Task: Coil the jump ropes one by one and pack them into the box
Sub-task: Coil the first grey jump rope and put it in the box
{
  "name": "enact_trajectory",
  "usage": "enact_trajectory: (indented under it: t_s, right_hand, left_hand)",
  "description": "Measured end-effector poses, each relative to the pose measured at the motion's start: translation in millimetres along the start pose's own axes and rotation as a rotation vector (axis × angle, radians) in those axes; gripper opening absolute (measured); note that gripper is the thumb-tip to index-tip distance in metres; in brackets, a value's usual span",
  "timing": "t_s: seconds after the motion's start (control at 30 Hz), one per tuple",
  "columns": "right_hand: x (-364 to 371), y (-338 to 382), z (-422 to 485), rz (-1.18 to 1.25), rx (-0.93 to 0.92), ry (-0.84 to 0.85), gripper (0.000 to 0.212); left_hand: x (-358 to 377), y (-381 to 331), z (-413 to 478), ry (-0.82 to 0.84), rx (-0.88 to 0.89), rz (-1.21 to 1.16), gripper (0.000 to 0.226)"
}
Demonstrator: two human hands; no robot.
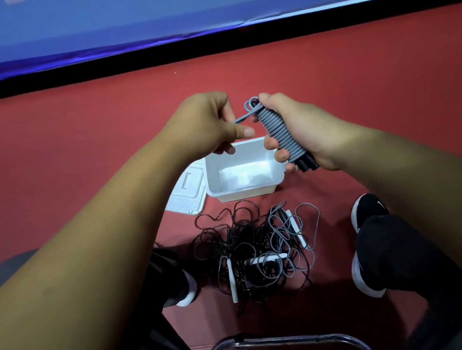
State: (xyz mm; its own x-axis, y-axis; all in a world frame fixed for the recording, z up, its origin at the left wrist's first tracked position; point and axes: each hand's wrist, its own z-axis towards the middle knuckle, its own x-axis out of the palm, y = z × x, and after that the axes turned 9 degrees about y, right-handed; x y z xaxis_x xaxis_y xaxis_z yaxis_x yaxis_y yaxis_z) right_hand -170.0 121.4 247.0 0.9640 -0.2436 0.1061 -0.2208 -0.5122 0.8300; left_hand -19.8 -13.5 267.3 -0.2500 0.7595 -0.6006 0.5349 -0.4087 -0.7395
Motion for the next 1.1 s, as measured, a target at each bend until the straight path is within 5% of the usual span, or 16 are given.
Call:
enact_trajectory:
  t_s: [0.23,0.4,0.6,1.1]
  right_hand:
    - [-4,0,1,0.017,0.009,-0.051,0.046]
    - [-1,3,-1,-0.003,-0.048,-0.095,0.044]
    - [9,-2,-1,-0.106,-0.144,-0.097,0.04]
    - [16,-16,10,-0.405,-0.22,-0.211,0.05]
  left_hand:
    - [5,2,1,-0.034,0.014,-0.278,0.035]
    - [8,4,10,-0.155,-0.155,-0.956,0.01]
    - [11,7,13,-0.205,-0.233,-1.526,0.009]
    - [31,1,20,-0.374,-0.364,-1.237,0.016]
